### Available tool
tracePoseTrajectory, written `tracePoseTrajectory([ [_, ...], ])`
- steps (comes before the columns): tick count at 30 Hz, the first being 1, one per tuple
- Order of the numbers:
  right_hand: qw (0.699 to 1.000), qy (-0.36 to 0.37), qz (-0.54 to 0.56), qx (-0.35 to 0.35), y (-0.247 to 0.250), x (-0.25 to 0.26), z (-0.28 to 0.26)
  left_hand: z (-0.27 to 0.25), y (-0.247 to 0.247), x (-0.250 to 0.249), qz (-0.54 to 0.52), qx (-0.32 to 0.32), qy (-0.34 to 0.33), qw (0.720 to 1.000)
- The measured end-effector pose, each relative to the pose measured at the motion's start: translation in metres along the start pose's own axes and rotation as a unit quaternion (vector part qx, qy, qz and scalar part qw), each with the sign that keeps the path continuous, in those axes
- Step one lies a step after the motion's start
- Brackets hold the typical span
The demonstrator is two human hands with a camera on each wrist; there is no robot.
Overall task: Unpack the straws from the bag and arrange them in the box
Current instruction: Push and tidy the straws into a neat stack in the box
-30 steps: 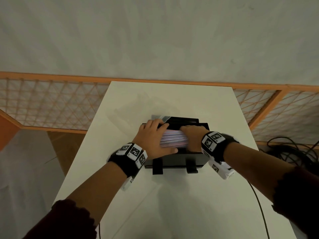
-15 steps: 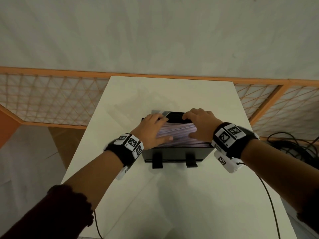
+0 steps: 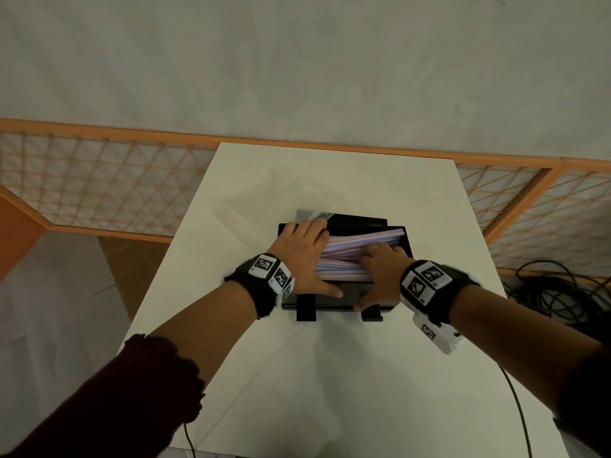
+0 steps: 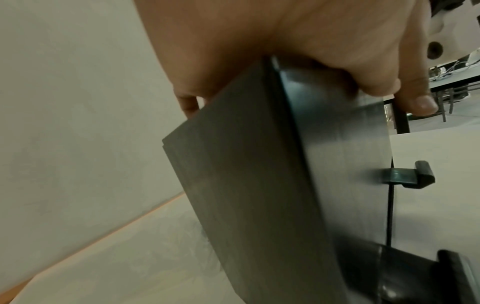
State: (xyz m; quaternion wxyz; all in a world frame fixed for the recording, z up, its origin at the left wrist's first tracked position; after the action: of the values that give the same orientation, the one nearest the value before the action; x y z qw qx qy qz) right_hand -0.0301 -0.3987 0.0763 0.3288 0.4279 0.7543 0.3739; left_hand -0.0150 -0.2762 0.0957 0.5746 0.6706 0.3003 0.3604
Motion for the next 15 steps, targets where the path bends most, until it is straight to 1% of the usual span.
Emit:
tracePoseTrajectory([
  [1, 1.0, -0.003, 0.017, 0.012, 0.0, -0.001, 0.001, 0.0, -0.001, 0.0, -0.006, 0.0, -0.003, 1.0],
  [2, 0.998, 0.0, 0.063, 0.028, -0.001, 0.0, 0.002, 0.001, -0.004, 0.001, -0.023, 0.0, -0.009, 1.0],
  [3, 0.991, 0.019, 0.132, 0.034, 0.001, 0.003, 0.0, 0.001, -0.007, 0.001, -0.051, -0.002, -0.013, 0.999],
  [4, 0.975, 0.05, 0.214, 0.031, 0.004, 0.008, -0.002, 0.0, -0.01, 0.002, -0.087, -0.005, -0.013, 0.996],
  [5, 0.95, 0.082, 0.3, 0.026, 0.009, 0.012, -0.003, 0.001, -0.012, 0.003, -0.121, -0.005, -0.009, 0.993],
  [6, 0.923, 0.096, 0.372, 0.024, 0.012, 0.011, -0.002, 0.001, -0.014, 0.004, -0.147, -0.002, -0.001, 0.989],
  [7, 0.906, 0.083, 0.414, 0.028, 0.013, 0.007, 0.0, 0.003, -0.016, 0.005, -0.163, 0.007, 0.008, 0.987],
  [8, 0.901, 0.058, 0.429, 0.042, 0.011, 0.003, 0.002, 0.006, -0.018, 0.007, -0.168, 0.022, 0.018, 0.985],
  [9, 0.906, 0.037, 0.417, 0.059, 0.009, 0.001, 0.003, 0.009, -0.02, 0.008, -0.163, 0.042, 0.026, 0.985],
  [10, 0.919, 0.01, 0.388, 0.073, 0.006, -0.002, 0.006, 0.012, -0.021, 0.008, -0.149, 0.062, 0.031, 0.986],
  [12, 0.945, -0.01, 0.317, 0.083, 0.003, -0.004, 0.011, 0.018, -0.018, 0.009, -0.121, 0.098, 0.033, 0.987],
  [15, 0.958, -0.036, 0.266, 0.101, 0.004, -0.01, 0.015, 0.025, -0.013, 0.01, -0.125, 0.134, 0.027, 0.983],
])
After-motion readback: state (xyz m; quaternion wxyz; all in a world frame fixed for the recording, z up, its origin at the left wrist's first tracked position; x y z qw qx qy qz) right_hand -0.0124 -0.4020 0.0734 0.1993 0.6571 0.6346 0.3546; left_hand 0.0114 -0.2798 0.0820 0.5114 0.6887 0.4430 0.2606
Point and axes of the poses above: each hand's wrist, its own z-axis towards the middle knuckle, its own y-axis out of the back of the hand, x = y × z, the point moved 8 cm from there along z, towards the middle knuckle, and after that the axes turned 3 degrees about -z, right-handed, at the moved point
